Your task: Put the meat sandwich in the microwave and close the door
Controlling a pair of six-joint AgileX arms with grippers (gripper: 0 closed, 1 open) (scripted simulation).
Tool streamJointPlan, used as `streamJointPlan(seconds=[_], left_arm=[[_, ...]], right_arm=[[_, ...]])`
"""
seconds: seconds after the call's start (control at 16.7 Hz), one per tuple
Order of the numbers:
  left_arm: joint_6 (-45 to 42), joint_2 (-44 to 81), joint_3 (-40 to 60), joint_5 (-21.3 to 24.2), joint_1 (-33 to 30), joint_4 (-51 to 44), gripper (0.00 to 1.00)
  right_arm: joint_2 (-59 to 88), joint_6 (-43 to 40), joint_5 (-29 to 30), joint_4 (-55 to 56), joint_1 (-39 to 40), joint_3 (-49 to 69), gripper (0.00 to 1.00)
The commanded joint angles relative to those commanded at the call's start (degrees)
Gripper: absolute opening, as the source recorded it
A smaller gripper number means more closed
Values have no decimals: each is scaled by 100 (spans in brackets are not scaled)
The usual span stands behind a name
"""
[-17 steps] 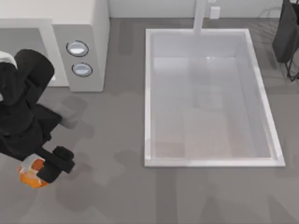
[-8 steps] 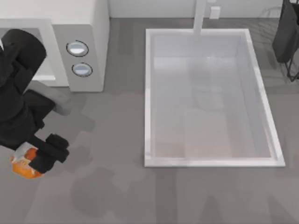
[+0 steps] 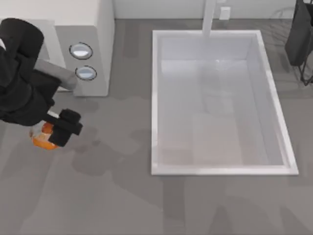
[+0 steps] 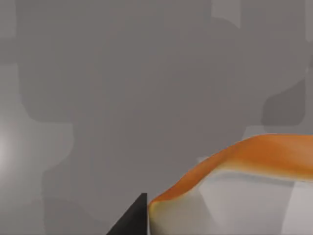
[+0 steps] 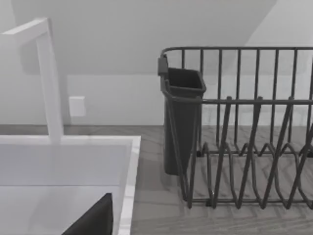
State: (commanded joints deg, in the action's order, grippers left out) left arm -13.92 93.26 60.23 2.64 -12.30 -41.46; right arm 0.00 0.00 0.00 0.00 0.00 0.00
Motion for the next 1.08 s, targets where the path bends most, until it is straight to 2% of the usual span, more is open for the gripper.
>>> streamJointPlan(seconds=[0.72,0.9,1.08], left_arm=[[653,2155,-772,541,1537,7044,0],[811,2498,-967,662,1852,8283,0],[927,2664,-1037,751,2057,8981,0]], right_arm=[[0,0,0,0,0,0,100],[0,0,0,0,0,0,100],[0,0,0,0,0,0,100]])
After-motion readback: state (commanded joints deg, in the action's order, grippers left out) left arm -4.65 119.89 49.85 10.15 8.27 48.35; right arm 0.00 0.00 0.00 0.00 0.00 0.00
